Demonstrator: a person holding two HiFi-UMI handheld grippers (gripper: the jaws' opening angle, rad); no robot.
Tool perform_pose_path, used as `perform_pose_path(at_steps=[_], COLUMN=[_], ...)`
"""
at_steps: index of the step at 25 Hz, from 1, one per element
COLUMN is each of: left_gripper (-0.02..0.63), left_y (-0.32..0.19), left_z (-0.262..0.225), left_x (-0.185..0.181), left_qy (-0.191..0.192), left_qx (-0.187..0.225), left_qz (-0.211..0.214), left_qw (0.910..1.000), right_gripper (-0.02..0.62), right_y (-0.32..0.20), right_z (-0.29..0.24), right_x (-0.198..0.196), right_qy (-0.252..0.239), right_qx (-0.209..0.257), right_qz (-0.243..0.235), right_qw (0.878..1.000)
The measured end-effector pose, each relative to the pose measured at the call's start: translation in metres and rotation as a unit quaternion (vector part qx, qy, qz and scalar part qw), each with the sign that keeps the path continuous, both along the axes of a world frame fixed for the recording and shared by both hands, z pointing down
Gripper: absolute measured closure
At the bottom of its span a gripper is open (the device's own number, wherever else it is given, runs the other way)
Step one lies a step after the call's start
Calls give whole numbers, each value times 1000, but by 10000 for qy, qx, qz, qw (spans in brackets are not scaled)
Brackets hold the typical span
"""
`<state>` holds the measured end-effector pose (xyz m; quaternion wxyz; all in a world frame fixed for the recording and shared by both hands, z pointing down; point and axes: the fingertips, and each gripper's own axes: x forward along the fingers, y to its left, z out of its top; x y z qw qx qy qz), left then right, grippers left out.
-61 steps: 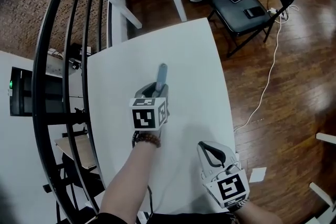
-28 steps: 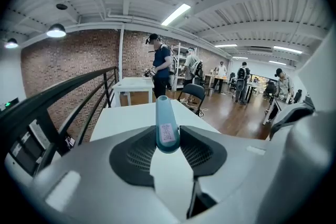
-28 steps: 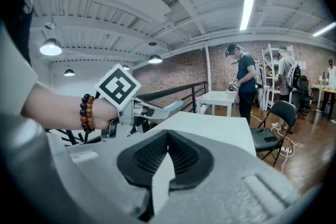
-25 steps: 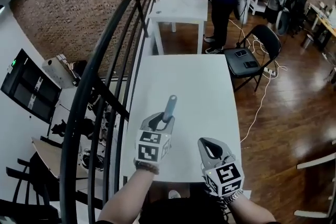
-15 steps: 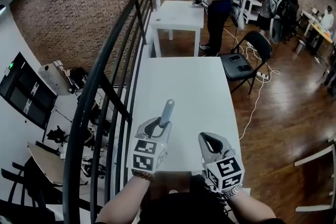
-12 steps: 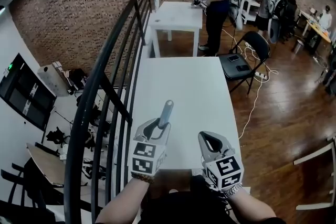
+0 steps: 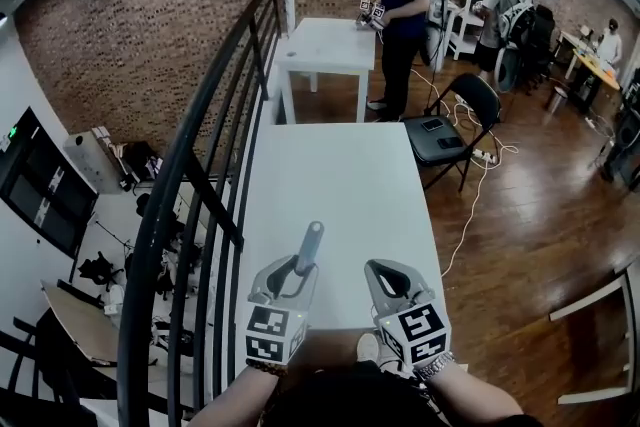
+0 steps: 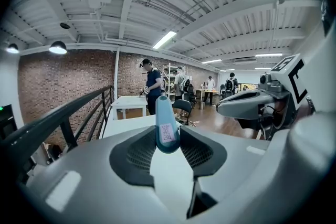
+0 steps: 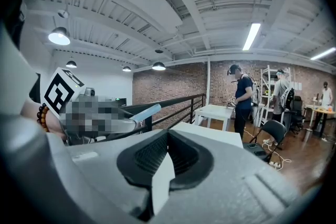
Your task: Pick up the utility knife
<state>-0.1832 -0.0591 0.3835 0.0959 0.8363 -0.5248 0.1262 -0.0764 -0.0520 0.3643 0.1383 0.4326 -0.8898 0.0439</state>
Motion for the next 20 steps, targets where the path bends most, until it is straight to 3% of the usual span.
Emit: perform_pose_path(at_steps=[20], left_gripper=[445], left_y=[6], left_z=[4], left_x=[4], left_qy=[-76], left_qx=[86], left_qz=[12], left_qw=[9999], right_gripper=[603], right_y=[4], right_z=[-1], right_x=[5], right_qy=[-11], right_qx=[146], right_qz=[9], right_qw=[9999])
